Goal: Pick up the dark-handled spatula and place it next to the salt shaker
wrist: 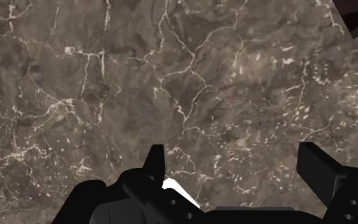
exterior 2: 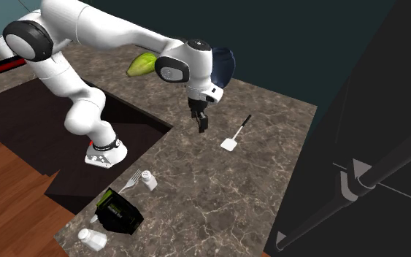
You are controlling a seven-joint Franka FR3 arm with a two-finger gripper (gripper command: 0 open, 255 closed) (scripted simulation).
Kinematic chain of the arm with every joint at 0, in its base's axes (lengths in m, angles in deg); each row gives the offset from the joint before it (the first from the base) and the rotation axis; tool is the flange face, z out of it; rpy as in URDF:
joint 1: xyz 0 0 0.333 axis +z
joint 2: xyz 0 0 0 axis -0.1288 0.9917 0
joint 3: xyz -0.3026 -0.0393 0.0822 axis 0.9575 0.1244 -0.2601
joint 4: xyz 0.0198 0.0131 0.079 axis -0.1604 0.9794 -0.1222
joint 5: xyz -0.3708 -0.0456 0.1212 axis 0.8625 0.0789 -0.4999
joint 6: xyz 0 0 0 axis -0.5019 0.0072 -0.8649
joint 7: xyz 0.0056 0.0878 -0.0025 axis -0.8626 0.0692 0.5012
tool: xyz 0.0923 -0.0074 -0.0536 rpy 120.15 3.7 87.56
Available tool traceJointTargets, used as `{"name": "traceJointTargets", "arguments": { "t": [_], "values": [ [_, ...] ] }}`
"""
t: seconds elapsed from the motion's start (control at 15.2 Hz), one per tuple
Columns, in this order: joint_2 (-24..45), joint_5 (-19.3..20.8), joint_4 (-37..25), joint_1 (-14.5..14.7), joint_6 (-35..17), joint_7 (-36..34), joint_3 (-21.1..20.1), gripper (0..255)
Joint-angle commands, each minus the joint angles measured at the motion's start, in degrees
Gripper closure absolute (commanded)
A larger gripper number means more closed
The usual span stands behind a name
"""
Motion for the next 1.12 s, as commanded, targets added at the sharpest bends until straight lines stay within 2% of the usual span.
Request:
{"name": "traceJointTargets", "arguments": {
  "t": [0.0,0.53,1.06],
  "values": [
    [3.79,-0.95,-2.56,0.43,-1.72,4.1,0.36,0],
    [19.75,-5.45,-16.08,1.44,-5.79,17.57,-1.26,0],
    [34.97,-7.79,-32.85,1.49,-6.1,28.19,-5.21,0]
  ]
}}
